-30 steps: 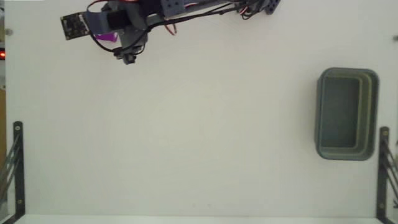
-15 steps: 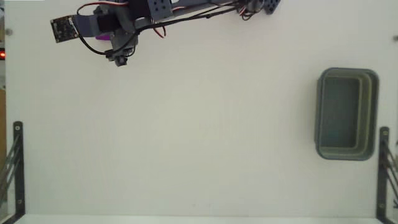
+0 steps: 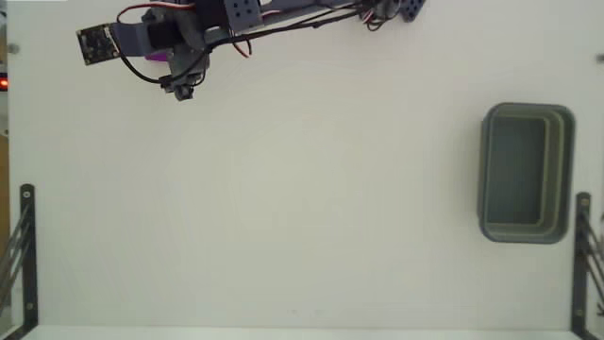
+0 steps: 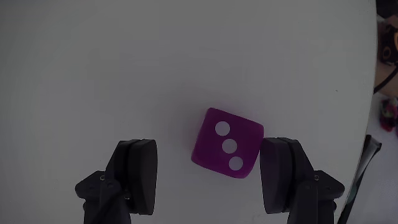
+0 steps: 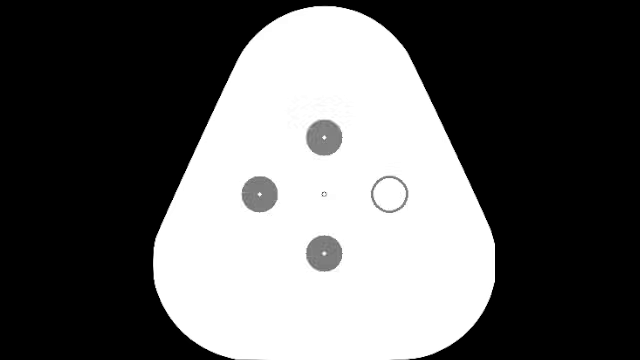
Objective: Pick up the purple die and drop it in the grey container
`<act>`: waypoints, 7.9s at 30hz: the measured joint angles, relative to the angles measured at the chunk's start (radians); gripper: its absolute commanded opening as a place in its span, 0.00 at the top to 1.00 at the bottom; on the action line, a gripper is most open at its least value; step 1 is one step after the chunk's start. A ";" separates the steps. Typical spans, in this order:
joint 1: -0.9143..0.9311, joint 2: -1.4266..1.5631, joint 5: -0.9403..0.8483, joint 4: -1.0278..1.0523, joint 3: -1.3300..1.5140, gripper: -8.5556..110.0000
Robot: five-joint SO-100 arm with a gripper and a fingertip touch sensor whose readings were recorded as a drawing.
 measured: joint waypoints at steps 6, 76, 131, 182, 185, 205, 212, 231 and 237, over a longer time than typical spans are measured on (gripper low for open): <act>0.000 0.000 0.002 -0.018 0.002 0.00; 0.008 -0.026 0.003 -0.314 0.247 0.00; 0.008 -0.026 0.005 -0.314 0.247 0.06; 0.009 -0.026 0.005 -0.314 0.247 0.17; 0.009 -0.026 0.005 -0.314 0.247 0.18; 0.009 -0.026 0.005 -0.314 0.247 0.22; 0.011 -0.026 0.005 -0.314 0.247 0.24; 0.011 -0.026 0.005 -0.314 0.247 0.27; 0.011 -0.026 0.005 -0.314 0.247 0.29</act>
